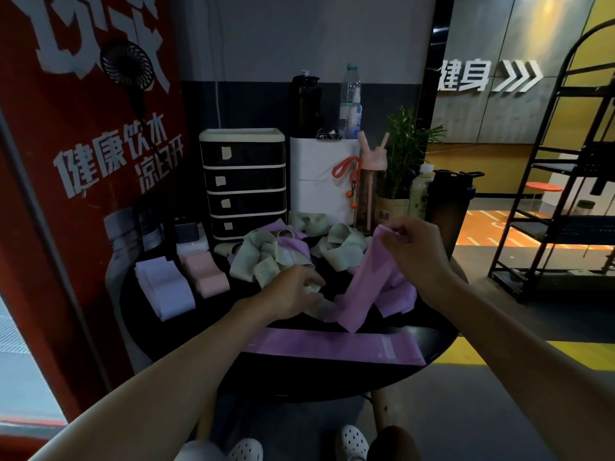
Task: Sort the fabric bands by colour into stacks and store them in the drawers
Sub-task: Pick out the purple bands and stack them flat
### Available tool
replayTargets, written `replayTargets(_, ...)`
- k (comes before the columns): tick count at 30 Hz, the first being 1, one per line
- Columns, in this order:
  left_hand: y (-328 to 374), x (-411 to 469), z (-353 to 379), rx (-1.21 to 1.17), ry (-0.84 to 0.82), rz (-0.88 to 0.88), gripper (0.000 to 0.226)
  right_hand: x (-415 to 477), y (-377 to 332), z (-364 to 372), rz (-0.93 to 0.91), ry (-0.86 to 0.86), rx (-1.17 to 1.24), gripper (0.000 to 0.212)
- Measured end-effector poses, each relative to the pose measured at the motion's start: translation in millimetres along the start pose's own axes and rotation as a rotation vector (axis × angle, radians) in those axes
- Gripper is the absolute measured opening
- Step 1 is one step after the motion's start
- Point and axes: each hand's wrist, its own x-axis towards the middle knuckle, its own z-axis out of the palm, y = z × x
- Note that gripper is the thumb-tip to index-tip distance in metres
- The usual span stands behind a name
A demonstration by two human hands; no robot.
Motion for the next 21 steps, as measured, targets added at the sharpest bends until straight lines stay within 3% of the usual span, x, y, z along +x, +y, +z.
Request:
replayTargets(3,-10.2,1.9,13.1,0.098,-0.101,-0.016,0.036,-4.1,13.4,-3.5,0.039,0.004,-0.018,0.013)
replayTargets(9,-2.8,9.5,6.0,0.387,-0.087,0.055,0.045,-7.9,31.6,-5.1,0.071,0.015,-0.057,0.012)
replayTargets(12,0.7,13.0,2.4,0.412,0.010,0.092,0.017,-8.0,32.7,-5.0,0.059,0.023,-0.057,0.012)
replayTargets(14,-2.3,15.0,-1.7,0.366,0.131,0.061,0.011,-7.4,32.8,-5.8,0.056,0.035,-0.051,0.011)
replayTargets(17,-10.3,23.5,-14.5,0.216,0.397,-0.023,0.018,-5.0,33.8,-8.0,0.063,0.086,-0.014,0.010)
replayTargets(19,-9.7,25.1,-20.0,0.136,0.408,-0.044,0.038,-3.6,32.7,-8.0,0.067,0.111,0.006,0.010)
replayTargets(21,-3.8,23.5,-19.9,0.169,0.381,0.020,0.038,-3.0,30.1,-6.0,0.061,0.115,0.011,0.011)
